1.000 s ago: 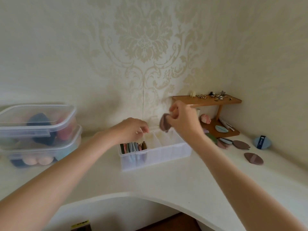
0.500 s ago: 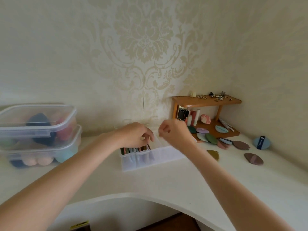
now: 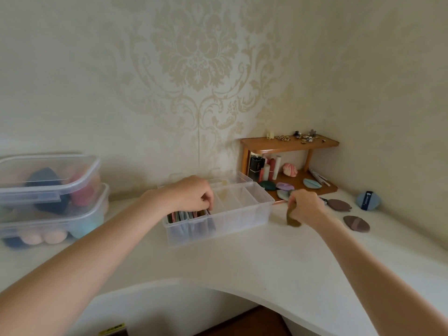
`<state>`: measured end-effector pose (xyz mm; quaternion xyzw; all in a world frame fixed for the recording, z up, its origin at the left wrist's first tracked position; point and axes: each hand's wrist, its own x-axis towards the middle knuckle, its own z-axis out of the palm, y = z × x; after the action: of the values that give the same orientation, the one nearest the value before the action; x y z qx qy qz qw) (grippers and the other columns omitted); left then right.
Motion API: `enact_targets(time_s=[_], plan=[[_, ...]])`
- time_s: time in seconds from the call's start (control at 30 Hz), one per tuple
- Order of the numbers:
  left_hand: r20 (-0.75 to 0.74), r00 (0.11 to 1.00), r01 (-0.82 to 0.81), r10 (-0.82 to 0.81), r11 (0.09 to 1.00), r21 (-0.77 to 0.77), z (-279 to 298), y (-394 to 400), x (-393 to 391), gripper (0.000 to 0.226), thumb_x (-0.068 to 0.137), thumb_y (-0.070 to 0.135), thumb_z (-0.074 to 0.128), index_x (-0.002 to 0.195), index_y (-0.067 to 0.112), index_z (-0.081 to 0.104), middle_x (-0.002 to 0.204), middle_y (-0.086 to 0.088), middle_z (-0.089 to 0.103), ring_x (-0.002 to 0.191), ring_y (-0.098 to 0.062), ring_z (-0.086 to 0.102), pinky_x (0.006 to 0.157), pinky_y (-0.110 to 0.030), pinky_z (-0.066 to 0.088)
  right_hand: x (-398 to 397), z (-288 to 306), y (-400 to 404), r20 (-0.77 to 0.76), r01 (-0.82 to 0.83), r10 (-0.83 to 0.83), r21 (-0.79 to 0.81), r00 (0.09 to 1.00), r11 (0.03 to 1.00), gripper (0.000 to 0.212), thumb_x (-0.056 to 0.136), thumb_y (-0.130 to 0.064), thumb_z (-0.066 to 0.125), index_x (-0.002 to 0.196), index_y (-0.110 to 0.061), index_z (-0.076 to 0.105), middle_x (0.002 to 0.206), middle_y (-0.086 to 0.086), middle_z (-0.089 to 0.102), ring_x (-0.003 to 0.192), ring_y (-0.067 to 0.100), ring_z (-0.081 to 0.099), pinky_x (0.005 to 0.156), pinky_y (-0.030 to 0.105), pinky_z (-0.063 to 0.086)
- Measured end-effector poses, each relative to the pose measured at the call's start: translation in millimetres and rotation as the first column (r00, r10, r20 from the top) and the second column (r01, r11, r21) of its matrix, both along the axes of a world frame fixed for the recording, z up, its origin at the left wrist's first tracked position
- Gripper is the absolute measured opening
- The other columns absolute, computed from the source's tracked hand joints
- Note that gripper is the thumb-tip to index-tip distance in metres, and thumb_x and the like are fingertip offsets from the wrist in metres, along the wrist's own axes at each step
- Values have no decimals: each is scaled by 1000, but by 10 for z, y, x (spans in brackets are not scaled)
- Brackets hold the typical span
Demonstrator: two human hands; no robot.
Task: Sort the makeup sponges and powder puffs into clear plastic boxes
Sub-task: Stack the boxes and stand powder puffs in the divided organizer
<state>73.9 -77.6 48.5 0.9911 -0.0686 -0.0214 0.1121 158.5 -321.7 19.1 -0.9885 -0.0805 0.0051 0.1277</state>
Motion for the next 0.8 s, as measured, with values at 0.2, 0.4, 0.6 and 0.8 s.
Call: enact_targets(time_s=[0.2,0.4,0.6,0.8], plan=[[38,999,-31,33,998,-57,-56,29,-29,32,84,3,46,83,17,75,97,6,65,89,-21,64,84,-31,51,-291,398,407,383,-206,10,474,924,856,28,88,-7,59,115,-6,51,99,7,62,82,18,55,70,25,44],[75,996,-46,54,992,-115,-53,7,-55,28,83,3,48,80,15,73,109,5,61,101,-14,58,92,-26,47,-593,132,1093,370,-399,265,358,891,844,14,85,-13,60,97,-9,53,93,9,62,83,24,58,62,27,45],[63,997,-28,35,995,-96,-54,59,-60,32,80,-1,47,88,14,75,115,6,64,104,-14,59,87,-18,41,-554,-19,1230,349,-442,350,234,869,866,17,90,-13,55,100,-3,64,99,15,67,101,28,54,76,36,49],[19,1000,-21,22,999,-50,-16,95,25,35,79,5,48,80,28,75,93,-2,74,90,-27,65,88,-39,50,-401,-101,1113,367,-562,472,196,802,803,18,89,-17,58,96,-8,71,112,6,62,113,22,44,85,20,36]])
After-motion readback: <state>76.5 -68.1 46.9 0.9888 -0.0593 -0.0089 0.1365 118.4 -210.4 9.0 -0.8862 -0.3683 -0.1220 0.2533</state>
